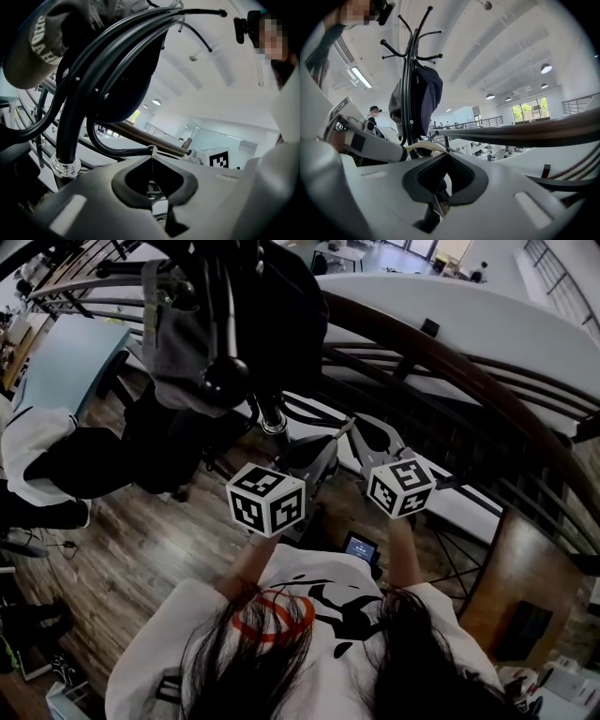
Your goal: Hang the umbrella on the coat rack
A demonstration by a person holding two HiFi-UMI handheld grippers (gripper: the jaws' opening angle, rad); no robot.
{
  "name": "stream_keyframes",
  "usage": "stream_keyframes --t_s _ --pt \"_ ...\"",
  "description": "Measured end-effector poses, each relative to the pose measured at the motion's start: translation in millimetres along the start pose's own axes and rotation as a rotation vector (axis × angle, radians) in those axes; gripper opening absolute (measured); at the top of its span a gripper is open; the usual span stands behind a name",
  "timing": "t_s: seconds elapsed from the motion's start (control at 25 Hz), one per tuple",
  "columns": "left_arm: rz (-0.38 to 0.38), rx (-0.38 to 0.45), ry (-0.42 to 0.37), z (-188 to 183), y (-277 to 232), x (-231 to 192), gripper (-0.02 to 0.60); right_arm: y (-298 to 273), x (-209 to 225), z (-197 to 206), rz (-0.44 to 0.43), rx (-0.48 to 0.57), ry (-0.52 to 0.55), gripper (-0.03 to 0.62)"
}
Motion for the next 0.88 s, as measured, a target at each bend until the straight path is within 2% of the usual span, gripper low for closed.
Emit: stream_keyframes --t_s 0.44,0.72,0.88 --pt "0.023 0.002 -0.003 -4 -6 2 0.000 6 9 -4 -0.016 0.061 -0.056 0.026" --pt "0.040 0.019 0.012 -11 -6 2 0.000 4 13 -13 -0.005 0.081 -0.026 0.026" --pt "0.024 0.020 0.026 -12 -4 -7 0.000 -7 13 -10 -0.011 0.052 -0.004 0.026"
Point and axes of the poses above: the fingertips, and each gripper's own axes: y backward along the fingers, x to its right, z out of its underside, the point moved 7 cm from there along y, backward along the fingers, and after that the axes turned 3 degrees about -x, right-handed, at the moved point
